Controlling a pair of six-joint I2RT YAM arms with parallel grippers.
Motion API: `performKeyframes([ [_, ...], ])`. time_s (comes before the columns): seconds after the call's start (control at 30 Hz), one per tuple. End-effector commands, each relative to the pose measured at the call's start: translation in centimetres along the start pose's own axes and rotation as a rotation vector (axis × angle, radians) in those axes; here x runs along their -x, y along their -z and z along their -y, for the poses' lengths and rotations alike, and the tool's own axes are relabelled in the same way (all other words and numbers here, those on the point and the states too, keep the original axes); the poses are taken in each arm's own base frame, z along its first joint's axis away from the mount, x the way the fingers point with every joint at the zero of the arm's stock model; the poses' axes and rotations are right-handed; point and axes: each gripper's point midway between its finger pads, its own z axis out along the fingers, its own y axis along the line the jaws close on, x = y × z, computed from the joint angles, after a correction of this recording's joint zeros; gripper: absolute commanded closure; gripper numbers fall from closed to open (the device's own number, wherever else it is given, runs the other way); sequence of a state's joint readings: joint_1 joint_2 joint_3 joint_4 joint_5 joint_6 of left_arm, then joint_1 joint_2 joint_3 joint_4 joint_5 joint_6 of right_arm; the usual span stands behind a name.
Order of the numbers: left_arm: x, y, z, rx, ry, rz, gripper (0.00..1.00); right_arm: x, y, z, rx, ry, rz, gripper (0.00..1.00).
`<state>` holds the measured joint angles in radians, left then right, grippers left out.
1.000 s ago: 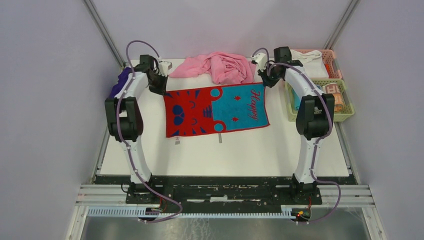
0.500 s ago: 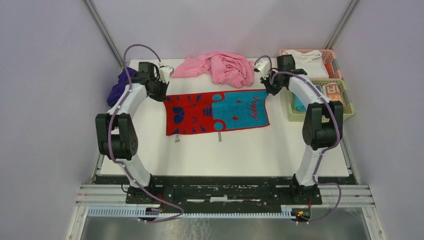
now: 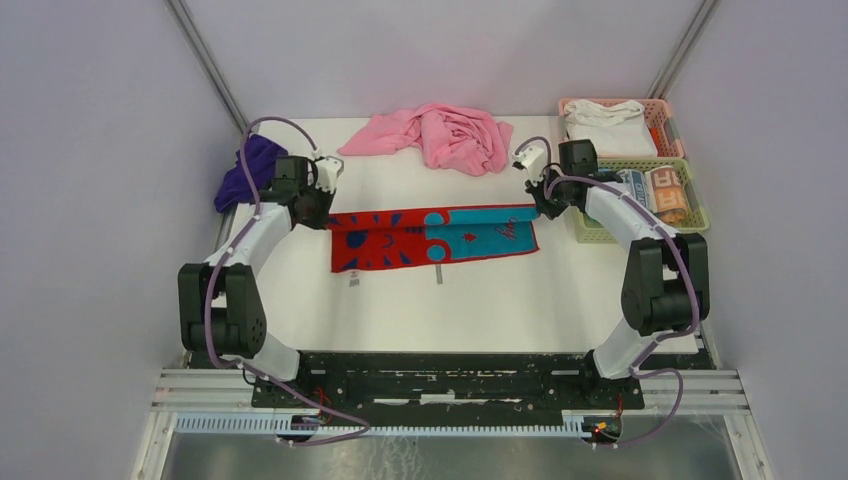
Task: Roll the towels
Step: Fold the towel at the center of the board.
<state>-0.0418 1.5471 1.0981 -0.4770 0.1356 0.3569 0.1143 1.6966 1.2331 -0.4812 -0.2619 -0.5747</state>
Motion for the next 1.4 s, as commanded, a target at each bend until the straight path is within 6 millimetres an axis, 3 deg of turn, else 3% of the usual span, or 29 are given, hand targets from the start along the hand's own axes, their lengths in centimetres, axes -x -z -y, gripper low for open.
performKeyframes([
  [0.0, 1.0, 1.2, -0.7, 0.087, 0.066, 0.077, 0.97, 0.7, 1.5, 0.7, -0.095, -0.029, 0.046, 0.98],
  [0.27, -1.8, 0.7, 2.4, 0.088, 0.071, -0.025, 0.96, -2.0, 1.3, 0.3, -0.153, -0.09, -0.068, 0.97],
  [0.63, -5.6, 0.0, 2.7, 0.183, 0.117, -0.152, 0.93, -4.6, 0.0, -1.4, -0.162, -0.12, -0.197, 0.93],
  [0.8, -5.1, 0.4, 3.6, 0.158, 0.133, -0.127, 0.81, -4.3, 0.3, -2.8, -0.136, -0.099, -0.223, 0.86],
  [0.93, -4.3, 1.3, 4.6, 0.131, 0.149, -0.081, 0.67, -4.1, 1.5, -3.3, -0.133, -0.118, -0.239, 0.7],
  [1.0, -3.8, 2.0, 5.1, 0.112, 0.161, -0.054, 0.53, -3.6, 2.5, -3.7, -0.128, -0.119, -0.236, 0.61],
  [1.1, -3.2, 3.3, 5.3, 0.109, 0.194, -0.005, 0.46, -2.3, 4.4, -4.2, -0.13, -0.124, -0.201, 0.5],
  [1.13, -2.2, 4.9, 5.2, 0.119, 0.227, 0.061, 0.42, -0.9, 6.2, -4.2, -0.147, -0.151, -0.141, 0.46],
  [1.37, 0.2, 8.3, 6.5, 0.054, 0.337, 0.244, 0.38, 2.4, 9.1, -4.5, -0.189, -0.287, 0.067, 0.44],
])
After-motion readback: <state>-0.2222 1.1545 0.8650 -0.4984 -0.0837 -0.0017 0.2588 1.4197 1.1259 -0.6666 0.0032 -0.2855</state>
